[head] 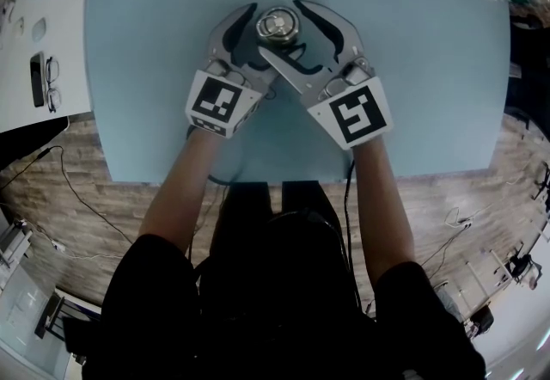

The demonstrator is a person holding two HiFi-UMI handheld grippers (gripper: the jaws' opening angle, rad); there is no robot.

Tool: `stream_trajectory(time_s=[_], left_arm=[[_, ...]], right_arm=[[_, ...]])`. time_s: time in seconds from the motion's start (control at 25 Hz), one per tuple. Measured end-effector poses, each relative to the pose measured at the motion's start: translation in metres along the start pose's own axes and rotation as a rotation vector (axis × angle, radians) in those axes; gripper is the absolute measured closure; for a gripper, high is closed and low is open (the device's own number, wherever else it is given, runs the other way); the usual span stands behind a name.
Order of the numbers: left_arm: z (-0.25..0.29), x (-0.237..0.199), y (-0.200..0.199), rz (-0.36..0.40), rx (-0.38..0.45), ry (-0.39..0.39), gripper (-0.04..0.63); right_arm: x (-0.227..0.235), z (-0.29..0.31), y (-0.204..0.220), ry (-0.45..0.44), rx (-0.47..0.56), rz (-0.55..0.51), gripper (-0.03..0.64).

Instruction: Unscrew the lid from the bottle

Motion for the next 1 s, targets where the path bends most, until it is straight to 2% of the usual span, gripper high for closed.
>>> stream_trajectory(time_s=[0.44,1.0], left_arm=[[0.0003,0.0028,0.0017,-0.047,0.015,-0.062,0.179],[0.0001,0.0043,-0.0005,-0.072,0.038,-0.118,0.189]], right_arm=[[-0.0021,-0.0009,0.0003,0.041,-0.003,0.038,0.308],[-0.0032,0.0036,0.0012,0.104,-0.044,0.045,0.313]])
Point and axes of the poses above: the fingertips, and each gripper's own axes: z forward along the fingers, x to its right, y out of its underside, the point moved 4 cm from there along -z, backward along the fingers, and after that the axes turned 15 degrees about -x, right-handed, at the moved point
